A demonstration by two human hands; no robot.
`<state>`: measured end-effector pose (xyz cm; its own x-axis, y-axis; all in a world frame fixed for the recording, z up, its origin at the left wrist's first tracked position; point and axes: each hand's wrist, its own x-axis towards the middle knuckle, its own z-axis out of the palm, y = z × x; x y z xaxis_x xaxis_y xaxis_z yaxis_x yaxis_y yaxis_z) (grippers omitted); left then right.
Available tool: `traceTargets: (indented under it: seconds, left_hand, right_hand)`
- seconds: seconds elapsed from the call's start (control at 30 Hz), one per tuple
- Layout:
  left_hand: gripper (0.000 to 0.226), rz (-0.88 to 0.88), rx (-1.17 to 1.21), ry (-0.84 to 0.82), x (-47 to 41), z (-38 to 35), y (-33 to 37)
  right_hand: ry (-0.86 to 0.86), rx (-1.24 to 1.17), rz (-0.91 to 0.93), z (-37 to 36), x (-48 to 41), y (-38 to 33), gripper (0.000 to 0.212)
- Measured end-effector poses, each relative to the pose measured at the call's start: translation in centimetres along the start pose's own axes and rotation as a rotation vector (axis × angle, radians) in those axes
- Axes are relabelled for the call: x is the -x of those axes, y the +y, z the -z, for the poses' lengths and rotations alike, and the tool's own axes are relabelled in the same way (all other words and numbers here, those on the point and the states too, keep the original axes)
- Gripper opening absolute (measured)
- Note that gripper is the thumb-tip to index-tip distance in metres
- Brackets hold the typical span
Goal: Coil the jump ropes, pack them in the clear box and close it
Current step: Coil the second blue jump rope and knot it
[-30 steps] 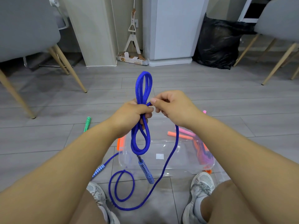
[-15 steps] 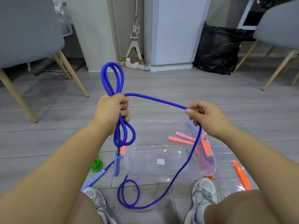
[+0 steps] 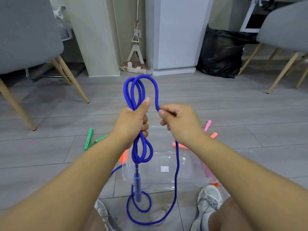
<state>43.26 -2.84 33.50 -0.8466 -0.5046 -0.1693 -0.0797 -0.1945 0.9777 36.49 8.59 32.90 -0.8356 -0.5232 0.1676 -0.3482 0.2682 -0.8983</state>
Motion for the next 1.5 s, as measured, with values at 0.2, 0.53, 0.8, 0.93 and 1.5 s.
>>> traceTargets:
  seconds: [0.2,0.53,0.8,0.93,1.5]
  left_hand:
    - [0.026,-0.051,-0.005,0.003,-0.3,-0.4,-0.2]
    - [0.027,-0.082,-0.029,0.001,-0.6,0.5,-0.1]
    - [0.032,-0.08,0.208,-0.082,-0.2,2.2,0.1]
    - [0.034,-0.049,0.301,-0.05,-0.3,2.8,0.0]
    - [0.037,-0.102,-0.283,0.198,-1.8,3.2,-1.6]
  right_hand:
    - [0.005,-0.077,-0.023,-0.8,-0.4,-0.4,0.017]
    - [-0.127,-0.177,-0.086,1.1,0.2,0.6,0.025]
    - [-0.295,0.06,-0.147,5.3,0.8,6.0,0.012]
    - [-0.314,0.218,-0.179,6.6,1.2,8.5,0.018]
    - [-0.547,0.436,0.038,4.4,2.7,1.8,0.022]
